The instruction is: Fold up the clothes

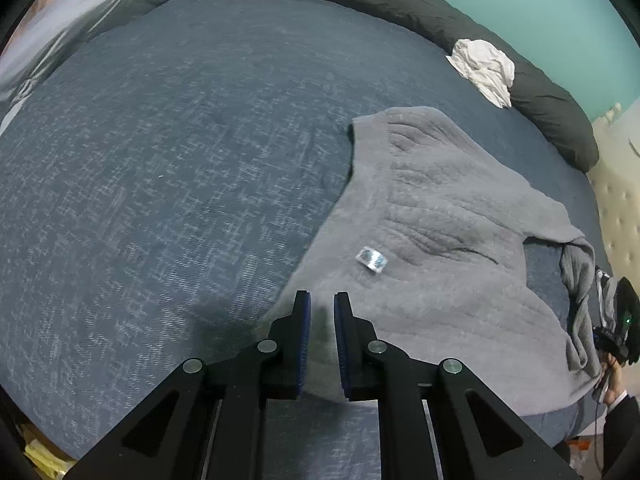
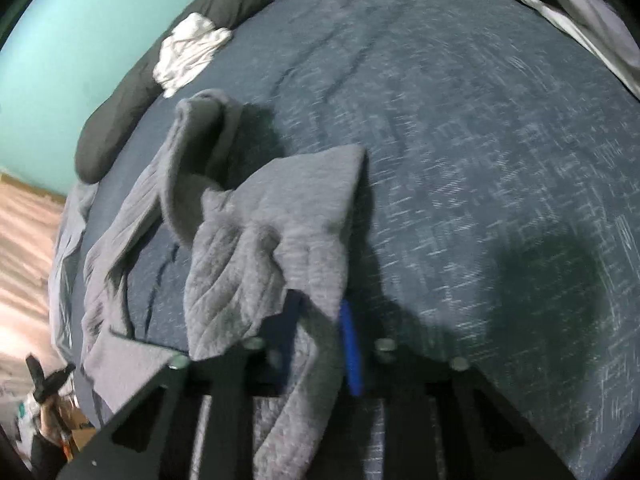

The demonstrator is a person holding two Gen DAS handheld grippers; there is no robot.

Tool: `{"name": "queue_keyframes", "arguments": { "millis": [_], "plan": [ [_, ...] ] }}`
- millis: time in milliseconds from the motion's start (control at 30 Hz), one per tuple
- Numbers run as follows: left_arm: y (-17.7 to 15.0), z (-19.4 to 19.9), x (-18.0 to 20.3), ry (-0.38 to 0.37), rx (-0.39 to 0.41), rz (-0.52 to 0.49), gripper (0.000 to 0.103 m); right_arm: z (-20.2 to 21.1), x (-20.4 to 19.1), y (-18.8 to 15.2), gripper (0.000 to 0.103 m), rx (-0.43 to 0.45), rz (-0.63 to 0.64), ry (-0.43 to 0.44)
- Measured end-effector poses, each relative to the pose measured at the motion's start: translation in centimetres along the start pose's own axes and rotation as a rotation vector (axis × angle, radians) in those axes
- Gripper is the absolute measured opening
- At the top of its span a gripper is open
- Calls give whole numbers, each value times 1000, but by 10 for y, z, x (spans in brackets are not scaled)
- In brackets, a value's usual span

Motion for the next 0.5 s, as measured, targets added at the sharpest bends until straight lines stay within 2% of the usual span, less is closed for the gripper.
{"name": "queue_keyframes", "arguments": {
  "millis": [67,500],
  "plan": [
    [1,-1,10,-5,0,-13,13,17,1,4,7,43,8,-9],
    [9,21,52,-31,40,-70,13,132,10,29,5,320,60,-68]
  ]
}}
Point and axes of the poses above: each gripper's, at about its wrist camera, not at the fingertips, and z roughly against the way its jaws point, x to its right, y to its top, the point moved 3 cm from there along -z, roughly the way its jaws point, and after that the axes turned 4 degrees about -y, right-handed, at the moved point
